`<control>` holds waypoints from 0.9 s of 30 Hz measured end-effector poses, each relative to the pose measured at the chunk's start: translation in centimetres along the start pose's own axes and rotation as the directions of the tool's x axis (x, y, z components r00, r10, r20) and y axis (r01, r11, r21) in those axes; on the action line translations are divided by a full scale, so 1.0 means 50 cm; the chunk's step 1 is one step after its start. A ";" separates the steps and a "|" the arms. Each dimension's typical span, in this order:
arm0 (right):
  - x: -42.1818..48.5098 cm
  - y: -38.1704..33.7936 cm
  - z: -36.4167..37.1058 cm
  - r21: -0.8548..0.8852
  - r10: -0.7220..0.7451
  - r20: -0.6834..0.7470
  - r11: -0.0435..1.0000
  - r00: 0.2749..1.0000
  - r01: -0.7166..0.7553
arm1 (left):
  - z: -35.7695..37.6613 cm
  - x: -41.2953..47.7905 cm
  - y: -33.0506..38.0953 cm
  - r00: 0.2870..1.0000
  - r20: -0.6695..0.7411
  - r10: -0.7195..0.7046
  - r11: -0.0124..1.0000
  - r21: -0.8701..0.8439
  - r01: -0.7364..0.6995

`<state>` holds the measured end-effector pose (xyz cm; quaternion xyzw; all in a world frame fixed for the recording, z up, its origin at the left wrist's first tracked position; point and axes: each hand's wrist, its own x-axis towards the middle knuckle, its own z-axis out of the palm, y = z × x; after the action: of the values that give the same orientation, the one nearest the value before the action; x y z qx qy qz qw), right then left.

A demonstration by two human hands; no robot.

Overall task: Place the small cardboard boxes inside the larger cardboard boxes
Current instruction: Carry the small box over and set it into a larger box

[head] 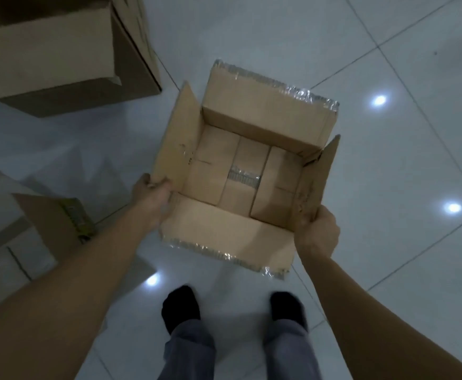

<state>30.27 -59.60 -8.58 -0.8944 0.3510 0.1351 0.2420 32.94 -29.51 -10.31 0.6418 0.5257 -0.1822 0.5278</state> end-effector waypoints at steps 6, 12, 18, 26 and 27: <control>0.065 -0.050 -0.012 -0.135 -0.254 0.194 0.950 0.948 0.282 | 0.003 -0.074 -0.102 0.966 -0.069 0.251 0.950 0.211 -0.232; 0.133 -0.124 -0.004 -0.078 -0.464 0.391 0.844 0.795 0.531 | 0.003 -0.104 -0.171 0.960 -0.251 0.121 0.991 0.089 -0.101; 0.149 -0.182 0.021 -0.040 -0.594 0.385 0.754 0.706 0.656 | 0.001 -0.120 -0.196 0.948 -0.317 0.045 0.997 -0.052 -0.065; 0.161 -0.205 0.014 0.027 -0.636 0.344 0.743 0.691 0.669 | -0.002 -0.146 -0.212 0.952 -0.305 0.033 0.989 -0.128 -0.076; 0.164 -0.208 0.011 0.029 -0.640 0.363 0.734 0.677 0.678 | -0.003 -0.148 -0.209 0.953 -0.296 0.056 0.990 -0.108 -0.092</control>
<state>43.33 -57.30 -8.89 -0.9333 -0.0517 0.2139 0.2838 21.01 -34.11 -9.51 0.6478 0.5835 -0.0332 0.4886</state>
